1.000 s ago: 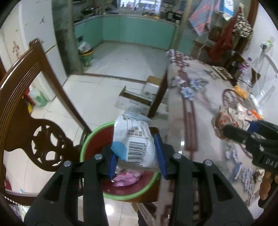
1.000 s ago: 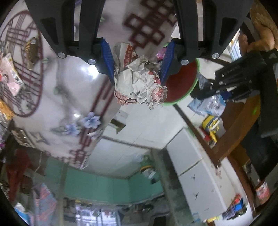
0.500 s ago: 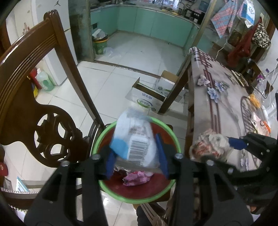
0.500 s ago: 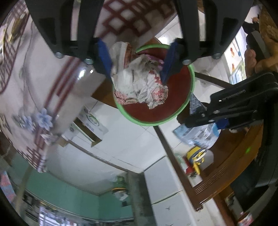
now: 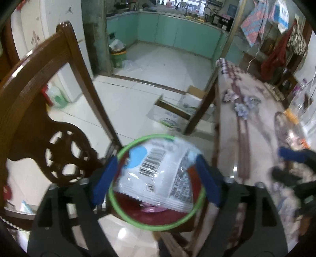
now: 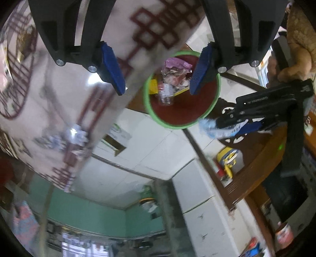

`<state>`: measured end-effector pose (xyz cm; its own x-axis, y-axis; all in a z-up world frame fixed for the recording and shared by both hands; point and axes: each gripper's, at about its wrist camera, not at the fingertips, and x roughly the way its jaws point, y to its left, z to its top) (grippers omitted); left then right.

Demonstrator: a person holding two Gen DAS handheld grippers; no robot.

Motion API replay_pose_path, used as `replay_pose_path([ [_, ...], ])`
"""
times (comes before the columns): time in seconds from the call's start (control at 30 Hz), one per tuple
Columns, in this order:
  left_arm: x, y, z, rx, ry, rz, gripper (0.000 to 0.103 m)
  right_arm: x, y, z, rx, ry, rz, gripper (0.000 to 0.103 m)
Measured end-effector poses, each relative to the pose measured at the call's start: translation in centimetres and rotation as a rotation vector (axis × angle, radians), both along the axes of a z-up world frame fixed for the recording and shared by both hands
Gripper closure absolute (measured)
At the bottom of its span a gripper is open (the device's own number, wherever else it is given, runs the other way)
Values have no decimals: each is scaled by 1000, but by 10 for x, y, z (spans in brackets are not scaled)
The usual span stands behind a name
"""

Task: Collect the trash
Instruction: 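Carry the snack bag and crumpled paper over the red bin and open both tools, then grasp the gold cigarette box with the left tool while the right tool grasps crumpled paper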

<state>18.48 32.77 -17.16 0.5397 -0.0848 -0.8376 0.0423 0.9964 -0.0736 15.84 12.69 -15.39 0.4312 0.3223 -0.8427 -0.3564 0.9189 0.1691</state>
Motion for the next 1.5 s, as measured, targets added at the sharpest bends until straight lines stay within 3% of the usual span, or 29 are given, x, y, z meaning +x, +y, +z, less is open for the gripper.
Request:
replay_pose_path([
  [0.2, -1, 12, -10, 22, 30, 60, 15, -32, -55, 11, 4, -13, -129, 34],
  [0.33, -9, 6, -4, 33, 9, 45, 12, -50, -96, 8, 13, 8, -240, 34],
  [0.47, -19, -10, 2, -18, -1, 6, 12, -68, -130, 8, 1, 23, -330, 34],
  [0.6, -29, -43, 3, -43, -1, -60, 12, -88, -163, 9, -20, 16, -391, 34],
  [0.9, -65, -161, 17, -87, -16, -226, 12, -154, -259, 14, -109, 35, -457, 30],
  [1.1, -94, -244, 16, -119, 11, -265, 12, -213, -337, -3, -103, 117, -515, 25],
  [1.23, -114, -292, 13, -133, 22, -282, 12, -244, -375, -32, -77, 217, -513, 25],
  [1.37, -130, -332, 6, -122, 47, -289, 12, -255, -386, -66, -59, 315, -448, 39],
  [1.4, -132, -340, 4, -124, 56, -290, 12, -256, -387, -71, -47, 330, -432, 58],
  [1.5, -134, -360, 2, -122, 70, -288, 12, -255, -394, -72, -21, 321, -399, 66],
])
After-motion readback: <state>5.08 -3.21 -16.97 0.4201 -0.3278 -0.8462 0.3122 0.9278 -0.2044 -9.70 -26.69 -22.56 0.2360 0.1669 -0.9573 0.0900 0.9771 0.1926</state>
